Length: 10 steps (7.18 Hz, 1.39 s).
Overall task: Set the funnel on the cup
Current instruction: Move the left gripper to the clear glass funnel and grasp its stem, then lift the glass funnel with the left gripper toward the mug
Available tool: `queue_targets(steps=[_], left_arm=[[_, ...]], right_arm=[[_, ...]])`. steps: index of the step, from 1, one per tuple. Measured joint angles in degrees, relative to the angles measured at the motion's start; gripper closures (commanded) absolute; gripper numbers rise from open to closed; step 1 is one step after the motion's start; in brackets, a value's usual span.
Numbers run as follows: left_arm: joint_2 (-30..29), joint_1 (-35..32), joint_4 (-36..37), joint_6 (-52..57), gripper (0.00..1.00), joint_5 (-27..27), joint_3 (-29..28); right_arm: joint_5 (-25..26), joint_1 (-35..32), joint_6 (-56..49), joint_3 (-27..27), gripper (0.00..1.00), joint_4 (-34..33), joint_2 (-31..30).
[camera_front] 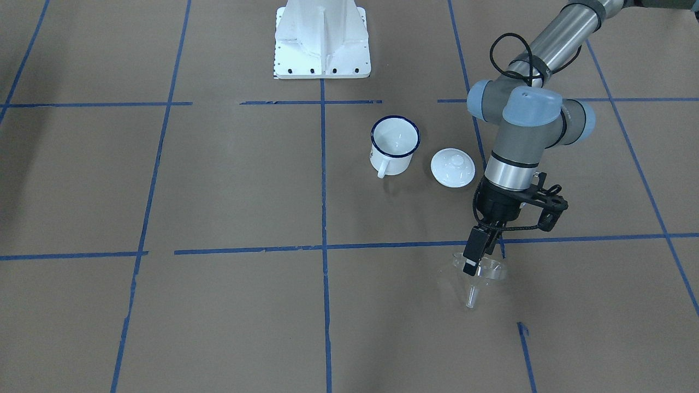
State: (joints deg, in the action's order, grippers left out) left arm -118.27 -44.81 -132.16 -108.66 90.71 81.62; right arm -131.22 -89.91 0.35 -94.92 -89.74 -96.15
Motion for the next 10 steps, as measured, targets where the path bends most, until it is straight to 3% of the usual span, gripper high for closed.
queue_targets(steps=[1,2,3,7,10], left_arm=[[-0.7,0.5,-0.4,-0.2,0.43,-0.5,-1.5],[-1.3,0.7,-0.7,-0.3,0.86,-0.7,-2.6],[-1.6,0.9,-0.9,-0.3,1.0,-0.8,-3.1],[-1.8,0.9,-1.2,-0.1,1.0,-0.8,-3.0],[-1.7,-1.4,0.7,-0.2,1.0,4.0,5.0]], right_arm=[[0.0,0.0,0.0,0.0,0.0,0.0,0.0],[0.0,0.0,0.0,0.0,0.0,0.0,0.0],[0.0,0.0,0.0,0.0,0.0,0.0,0.0],[0.0,0.0,0.0,0.0,0.0,0.0,0.0],[0.0,0.0,0.0,0.0,0.0,0.0,0.0]])
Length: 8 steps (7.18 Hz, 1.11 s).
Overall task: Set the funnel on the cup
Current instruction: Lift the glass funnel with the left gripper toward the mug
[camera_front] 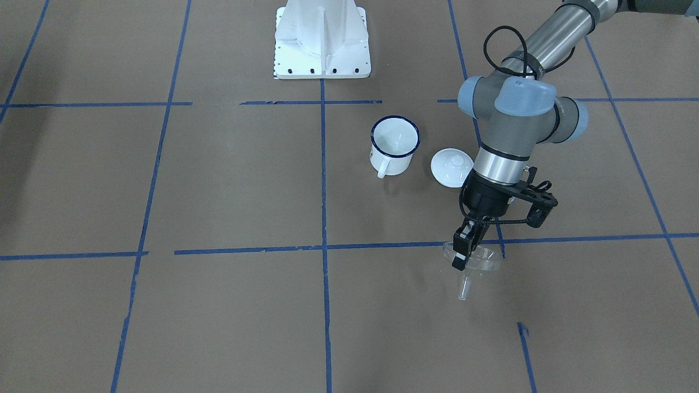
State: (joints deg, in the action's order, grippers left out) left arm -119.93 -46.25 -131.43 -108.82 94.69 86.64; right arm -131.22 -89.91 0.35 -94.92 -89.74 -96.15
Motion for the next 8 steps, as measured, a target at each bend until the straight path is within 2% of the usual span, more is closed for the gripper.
queue_targets(steps=[2,4,6,8], left_arm=[[0.3,-2.8,10.6,1.6,1.0,6.9,10.9],[0.2,-4.6,27.1,9.3,1.0,13.0,23.1],[-1.6,-3.8,44.7,16.0,1.0,14.6,32.4],[-6.5,2.8,59.7,21.5,1.0,13.8,35.8]], right_arm=[[0.0,0.0,0.0,0.0,0.0,0.0,0.0],[0.0,0.0,0.0,0.0,0.0,0.0,0.0],[0.0,0.0,0.0,0.0,0.0,0.0,0.0],[0.0,0.0,0.0,0.0,0.0,0.0,0.0]])
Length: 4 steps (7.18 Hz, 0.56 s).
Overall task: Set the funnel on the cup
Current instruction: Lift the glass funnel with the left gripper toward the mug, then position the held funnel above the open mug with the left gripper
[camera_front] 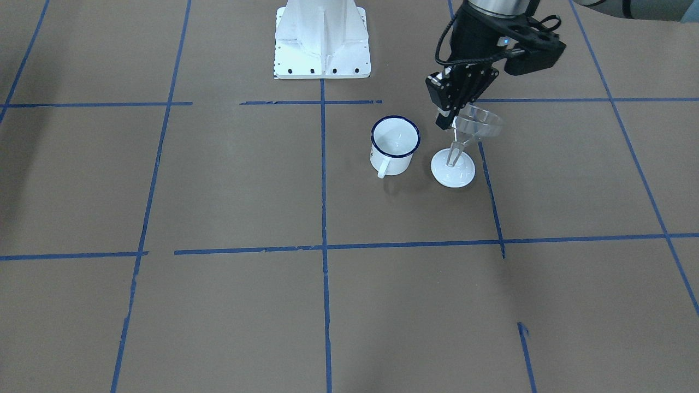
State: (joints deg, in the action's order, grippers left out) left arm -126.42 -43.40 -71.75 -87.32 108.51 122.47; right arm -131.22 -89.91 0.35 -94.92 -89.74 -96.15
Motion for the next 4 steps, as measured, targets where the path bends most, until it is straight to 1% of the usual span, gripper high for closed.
queue_targets(steps=[1,2,3,4], left_arm=[[-1.8,4.4,4.6,2.6,1.0,-2.2,-0.2],[-3.5,9.2,7.8,4.2,1.0,-5.8,-2.0],[-5.2,13.5,10.0,5.0,1.0,-9.1,-5.0],[-6.5,16.4,11.2,5.5,1.0,-11.2,-7.6]], right_arm=[[0.0,0.0,0.0,0.0,0.0,0.0,0.0],[0.0,0.0,0.0,0.0,0.0,0.0,0.0],[0.0,0.0,0.0,0.0,0.0,0.0,0.0],[0.0,0.0,0.0,0.0,0.0,0.0,0.0]])
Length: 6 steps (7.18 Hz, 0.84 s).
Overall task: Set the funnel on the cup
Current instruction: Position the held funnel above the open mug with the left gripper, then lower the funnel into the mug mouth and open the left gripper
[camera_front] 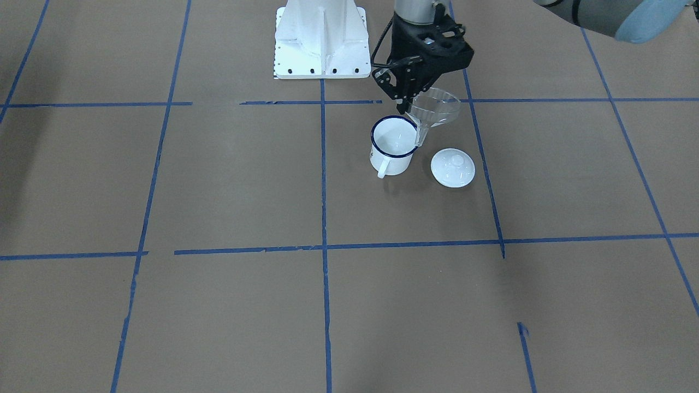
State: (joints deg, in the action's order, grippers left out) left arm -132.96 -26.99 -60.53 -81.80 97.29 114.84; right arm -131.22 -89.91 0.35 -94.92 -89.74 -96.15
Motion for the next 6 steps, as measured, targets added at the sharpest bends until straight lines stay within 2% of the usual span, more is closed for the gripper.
queue_targets(steps=[3,6], left_arm=[[-1.8,2.2,0.5,2.7,1.0,-1.4,-4.4],[-2.3,2.3,0.3,5.6,1.0,-1.4,-5.9]], right_arm=[[0.0,0.0,0.0,0.0,0.0,0.0,0.0],[0.0,0.0,0.0,0.0,0.0,0.0,0.0]])
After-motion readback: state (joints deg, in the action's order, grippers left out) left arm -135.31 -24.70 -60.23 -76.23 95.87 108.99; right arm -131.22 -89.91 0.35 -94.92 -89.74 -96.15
